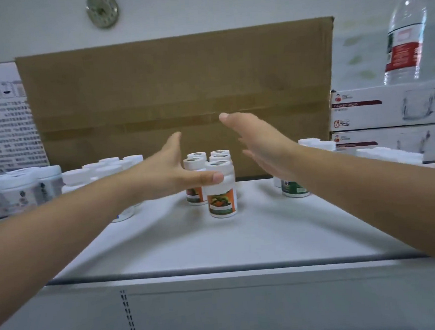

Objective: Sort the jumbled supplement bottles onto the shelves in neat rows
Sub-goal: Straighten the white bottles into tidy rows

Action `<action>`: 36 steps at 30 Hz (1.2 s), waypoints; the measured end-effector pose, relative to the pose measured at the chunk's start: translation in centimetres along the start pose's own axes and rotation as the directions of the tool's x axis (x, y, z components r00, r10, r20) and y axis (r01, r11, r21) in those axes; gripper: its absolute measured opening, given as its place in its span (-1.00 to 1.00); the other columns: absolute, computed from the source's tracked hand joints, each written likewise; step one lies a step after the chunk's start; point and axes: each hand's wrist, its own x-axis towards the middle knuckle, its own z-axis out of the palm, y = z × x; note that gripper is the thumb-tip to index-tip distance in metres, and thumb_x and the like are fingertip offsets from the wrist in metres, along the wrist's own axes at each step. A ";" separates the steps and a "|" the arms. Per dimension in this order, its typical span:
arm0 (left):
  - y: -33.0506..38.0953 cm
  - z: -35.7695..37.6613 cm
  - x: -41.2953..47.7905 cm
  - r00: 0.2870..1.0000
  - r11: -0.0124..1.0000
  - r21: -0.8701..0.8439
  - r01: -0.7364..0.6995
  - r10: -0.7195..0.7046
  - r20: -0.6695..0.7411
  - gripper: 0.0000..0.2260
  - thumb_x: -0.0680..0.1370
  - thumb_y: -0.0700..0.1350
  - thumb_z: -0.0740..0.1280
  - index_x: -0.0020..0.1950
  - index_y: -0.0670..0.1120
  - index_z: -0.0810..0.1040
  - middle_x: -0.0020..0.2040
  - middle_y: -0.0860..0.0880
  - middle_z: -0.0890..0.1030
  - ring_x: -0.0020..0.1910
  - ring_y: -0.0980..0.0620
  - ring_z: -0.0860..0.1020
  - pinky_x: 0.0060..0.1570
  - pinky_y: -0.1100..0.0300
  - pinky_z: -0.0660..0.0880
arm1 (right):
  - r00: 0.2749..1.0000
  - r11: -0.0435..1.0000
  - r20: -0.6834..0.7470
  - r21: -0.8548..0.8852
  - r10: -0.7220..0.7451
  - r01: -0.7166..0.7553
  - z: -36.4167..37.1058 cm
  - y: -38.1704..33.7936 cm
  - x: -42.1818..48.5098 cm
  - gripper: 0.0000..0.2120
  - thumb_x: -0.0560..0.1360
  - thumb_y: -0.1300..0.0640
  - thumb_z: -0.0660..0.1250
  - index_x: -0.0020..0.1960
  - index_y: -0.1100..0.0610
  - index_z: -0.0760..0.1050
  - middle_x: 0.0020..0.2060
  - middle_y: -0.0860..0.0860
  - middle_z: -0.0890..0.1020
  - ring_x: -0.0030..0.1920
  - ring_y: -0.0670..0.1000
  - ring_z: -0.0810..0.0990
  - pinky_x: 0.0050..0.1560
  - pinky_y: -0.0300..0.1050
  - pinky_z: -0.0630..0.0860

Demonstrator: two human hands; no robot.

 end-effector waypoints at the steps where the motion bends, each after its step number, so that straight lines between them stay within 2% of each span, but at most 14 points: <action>1: -0.9 -0.1 0.2 0.999 0.999 -0.041 0.022 -0.020 0.046 0.29 0.14 0.44 0.48 0.61 0.00 -0.20 0.59 0.06 0.09 0.48 0.15 0.16 0.27 0.24 0.18 | 1.000 1.000 0.011 0.003 0.006 -0.006 0.7 0.4 0.2 -0.04 0.28 -0.44 0.23 0.56 -0.09 0.05 0.54 -0.03 0.19 0.49 0.03 0.21 0.44 0.11 0.22; 3: -2.3 -0.2 0.7 0.994 0.993 -0.107 0.056 -0.045 0.102 0.33 0.13 0.42 0.52 0.60 0.00 -0.24 0.56 0.04 0.19 0.41 0.17 0.19 0.26 0.22 0.20 | 1.000 1.000 0.016 -0.010 -0.006 0.006 1.5 1.2 0.5 0.05 0.20 -0.49 0.27 0.56 -0.14 0.00 0.56 -0.03 0.14 0.51 0.02 0.19 0.46 0.12 0.21; 6: -3.4 -0.3 2.0 0.993 0.988 -0.150 0.047 -0.030 0.118 0.22 0.25 0.27 0.52 0.60 -0.03 -0.26 0.53 0.02 0.24 0.37 0.16 0.23 0.19 0.25 0.21 | 1.000 1.000 -0.015 -0.006 -0.004 0.004 2.2 2.7 0.3 0.12 0.13 -0.46 0.31 0.57 -0.14 -0.04 0.57 0.00 0.08 0.53 0.02 0.17 0.48 0.14 0.21; 8: -3.5 0.0 2.7 0.990 0.978 -0.206 0.028 0.001 0.139 0.17 0.33 0.12 0.53 0.59 -0.06 -0.29 0.42 0.13 0.31 0.28 0.23 0.25 0.14 0.31 0.22 | 1.000 1.000 -0.001 0.005 0.016 -0.016 2.3 3.5 0.0 0.14 0.12 -0.44 0.33 0.57 -0.13 -0.06 0.58 0.00 0.06 0.53 0.02 0.14 0.48 0.16 0.21; 11: -3.9 1.0 3.5 0.988 0.952 -0.306 0.017 0.030 0.151 0.24 0.28 0.04 0.57 0.57 -0.05 -0.35 0.28 0.20 0.35 0.26 0.26 0.30 0.15 0.30 0.25 | 0.998 0.999 0.037 0.001 0.042 -0.042 2.4 4.0 -0.3 0.16 0.10 -0.40 0.35 0.57 -0.13 -0.08 0.58 0.01 0.05 0.54 0.01 0.12 0.49 0.15 0.19; 13: -4.7 1.5 3.8 0.989 0.936 -0.351 0.020 0.034 0.147 0.31 0.23 0.08 0.62 0.57 -0.03 -0.36 0.27 0.22 0.36 0.29 0.23 0.33 0.21 0.28 0.26 | 0.997 0.999 0.067 -0.007 0.042 -0.042 2.6 4.2 -0.2 0.19 0.10 -0.37 0.35 0.58 -0.08 -0.11 0.57 0.02 0.04 0.53 -0.04 0.11 0.48 0.01 0.20; 16: -5.4 1.9 4.0 0.980 0.941 -0.338 0.004 0.063 0.187 0.45 0.04 0.25 0.61 0.56 -0.01 -0.39 0.41 0.24 0.35 0.40 0.20 0.33 0.35 0.24 0.26 | 0.993 0.999 0.115 -0.018 0.033 -0.031 2.9 4.5 0.0 0.19 0.11 -0.35 0.33 0.59 -0.03 -0.14 0.54 -0.04 0.12 0.42 -0.13 0.25 0.28 -0.23 0.28; 19: -5.5 2.1 4.4 0.972 0.942 -0.335 0.000 0.079 0.222 0.40 0.11 0.20 0.60 0.55 -0.01 -0.41 0.46 0.24 0.28 0.39 0.22 0.32 0.29 0.31 0.26 | 0.986 0.998 0.160 -0.044 0.040 -0.033 2.7 4.8 0.0 0.19 0.12 -0.37 0.33 0.58 -0.06 -0.14 0.39 -0.23 0.26 0.30 -0.23 0.36 0.18 -0.32 0.33; 21: -5.6 2.2 4.6 0.970 0.945 -0.325 -0.015 0.092 0.225 0.42 0.13 0.21 0.63 0.54 -0.01 -0.43 0.47 0.25 0.28 0.40 0.24 0.31 0.29 0.32 0.25 | 0.979 0.998 0.198 -0.062 0.036 -0.024 2.6 4.8 -0.1 0.17 0.12 -0.37 0.33 0.57 -0.09 -0.15 0.28 -0.33 0.30 0.19 -0.37 0.40 0.11 -0.42 0.39; 23: -5.7 2.4 4.7 0.971 0.954 -0.298 -0.028 0.097 0.219 0.44 0.07 0.26 0.60 0.54 -0.01 -0.43 0.47 0.26 0.28 0.41 0.25 0.31 0.31 0.31 0.25 | 0.976 0.997 0.214 -0.070 0.031 -0.016 2.7 4.8 -0.3 0.16 0.12 -0.35 0.35 0.56 -0.10 -0.15 0.35 -0.28 0.31 0.17 -0.43 0.40 0.06 -0.47 0.42; 25: -5.9 2.4 4.8 0.973 0.959 -0.282 -0.025 0.089 0.215 0.43 0.10 0.27 0.61 0.54 -0.01 -0.43 0.47 0.26 0.26 0.42 0.25 0.29 0.28 0.33 0.23 | 0.982 0.995 0.187 -0.102 0.040 -0.021 2.8 4.9 -0.3 0.16 0.11 -0.37 0.36 0.56 -0.11 -0.12 0.46 -0.16 0.24 0.29 -0.26 0.42 0.17 -0.36 0.43; 27: -5.8 2.4 4.7 0.974 0.961 -0.276 -0.028 0.089 0.208 0.40 0.14 0.25 0.61 0.54 0.00 -0.43 0.48 0.26 0.24 0.41 0.25 0.28 0.25 0.35 0.22 | 0.986 0.990 0.157 -0.139 0.049 -0.027 2.8 5.0 -0.2 0.15 0.10 -0.40 0.36 0.55 -0.12 -0.06 0.49 -0.13 0.19 0.38 -0.12 0.38 0.31 -0.19 0.38; 31: -5.8 2.7 4.6 0.978 0.960 -0.279 -0.036 0.091 0.190 0.33 0.22 0.14 0.59 0.54 0.00 -0.44 0.48 0.25 0.24 0.39 0.26 0.28 0.23 0.36 0.21 | 0.991 0.987 0.129 -0.160 0.045 -0.024 3.0 5.0 -0.1 0.12 0.07 -0.41 0.33 0.53 -0.12 0.00 0.46 -0.12 0.17 0.37 -0.08 0.37 0.31 -0.16 0.37; 36: -5.9 2.9 4.6 0.975 0.955 -0.295 -0.045 0.107 0.195 0.31 0.26 0.10 0.60 0.54 0.02 -0.44 0.48 0.24 0.25 0.39 0.26 0.29 0.22 0.37 0.21 | 0.989 0.987 0.139 -0.160 0.048 -0.026 3.1 5.3 -0.1 0.11 0.10 -0.42 0.32 0.53 -0.14 -0.04 0.46 -0.13 0.13 0.39 -0.06 0.34 0.34 -0.08 0.39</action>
